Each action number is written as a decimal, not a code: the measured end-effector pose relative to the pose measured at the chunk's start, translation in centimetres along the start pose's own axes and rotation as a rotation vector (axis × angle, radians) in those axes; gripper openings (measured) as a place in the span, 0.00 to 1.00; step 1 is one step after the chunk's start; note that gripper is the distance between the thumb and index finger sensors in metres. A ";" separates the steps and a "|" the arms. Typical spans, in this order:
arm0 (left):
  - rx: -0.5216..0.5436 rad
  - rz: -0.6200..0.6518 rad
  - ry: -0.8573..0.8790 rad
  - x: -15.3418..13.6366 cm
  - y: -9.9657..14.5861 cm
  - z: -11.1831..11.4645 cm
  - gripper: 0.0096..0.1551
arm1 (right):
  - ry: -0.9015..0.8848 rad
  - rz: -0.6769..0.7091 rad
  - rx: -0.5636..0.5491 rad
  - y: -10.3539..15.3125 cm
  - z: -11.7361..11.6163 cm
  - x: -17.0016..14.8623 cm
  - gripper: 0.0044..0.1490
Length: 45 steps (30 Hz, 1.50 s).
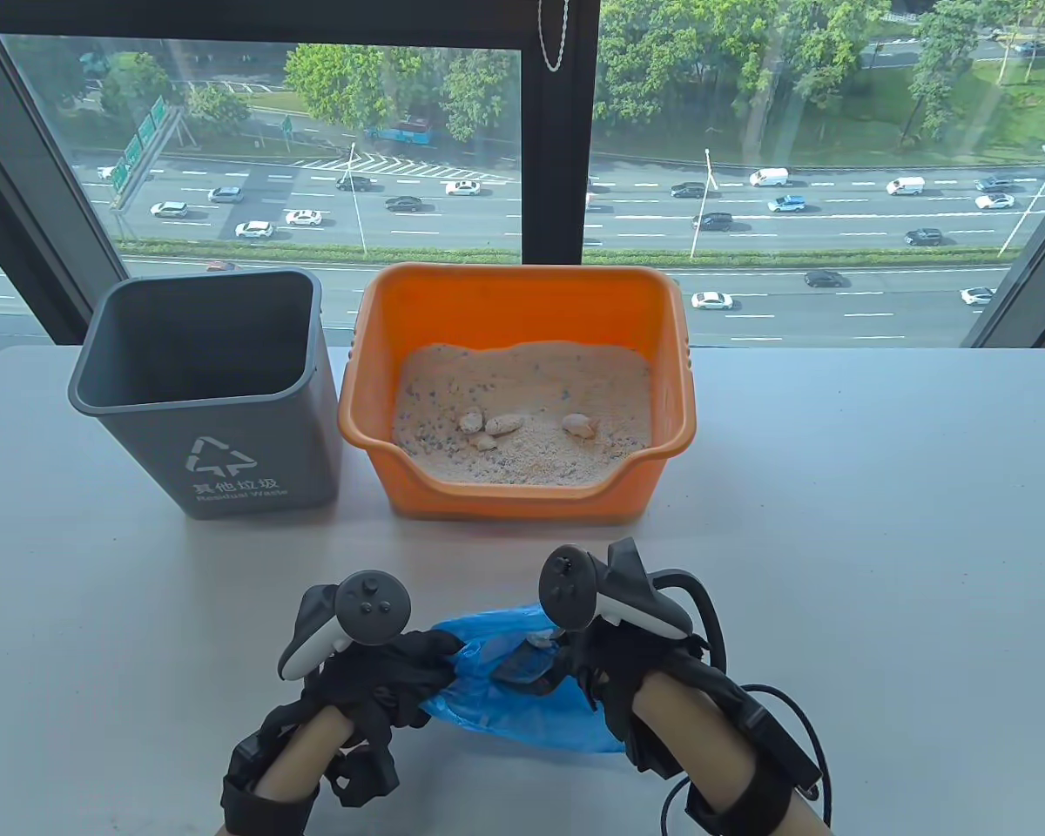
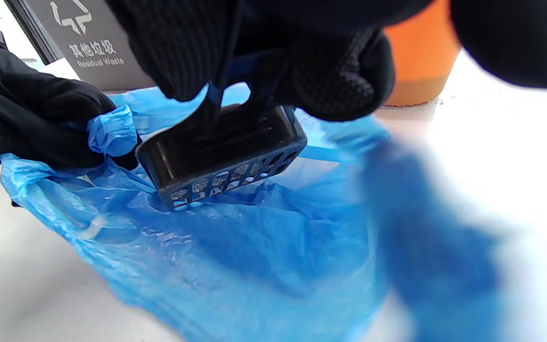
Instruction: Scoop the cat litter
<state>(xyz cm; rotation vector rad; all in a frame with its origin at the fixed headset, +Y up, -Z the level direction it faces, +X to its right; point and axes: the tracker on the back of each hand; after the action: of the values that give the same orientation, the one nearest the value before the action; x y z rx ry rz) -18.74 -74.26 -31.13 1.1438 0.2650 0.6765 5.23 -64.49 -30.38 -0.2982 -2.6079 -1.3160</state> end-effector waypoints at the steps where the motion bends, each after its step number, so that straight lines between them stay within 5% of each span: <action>1: 0.000 0.000 0.001 0.0 0.0 0.0 0.20 | 0.022 -0.014 0.006 0.2 0.1 -0.1 0.35; 14: -0.008 -0.020 0.002 0.0 0.0 0.2 0.22 | -0.034 0.061 -0.031 2.1 0.1 -1.6 0.32; 20: -0.001 -0.007 -0.001 0.4 0.2 0.1 0.22 | -0.010 0.026 -0.068 4.7 2.0 -2.1 0.32; 29: -0.005 -0.014 -0.012 0.4 0.2 0.2 0.22 | -0.297 0.147 -0.244 7.5 5.5 -5.6 0.33; 32: -0.006 -0.015 -0.014 0.5 0.2 0.2 0.22 | -0.417 0.094 -0.337 5.8 6.6 -6.5 0.36; 35: -0.007 -0.014 -0.016 0.5 0.2 0.2 0.22 | -0.460 0.012 -0.315 3.1 7.3 -6.1 0.40; 42: -0.013 -0.021 -0.021 0.5 0.1 0.2 0.22 | -0.519 -0.252 -0.354 -5.9 9.6 -2.7 0.40; 45: -0.019 -0.024 -0.019 0.5 0.1 0.2 0.22 | -0.546 -0.393 -0.280 -10.0 10.1 -2.2 0.40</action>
<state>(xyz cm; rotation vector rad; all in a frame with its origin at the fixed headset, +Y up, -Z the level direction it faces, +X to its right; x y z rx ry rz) -18.31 -74.10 -30.84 1.1269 0.2553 0.6454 3.70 -62.38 -44.49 -0.2150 -3.0300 -1.9794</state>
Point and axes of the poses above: the tracker on the back of each hand, its own x axis roughly to the thumb side, its own y axis roughly from the fingertips to the wrist, z = x × y, and after that the axes turned 12 degrees about x, right-handed
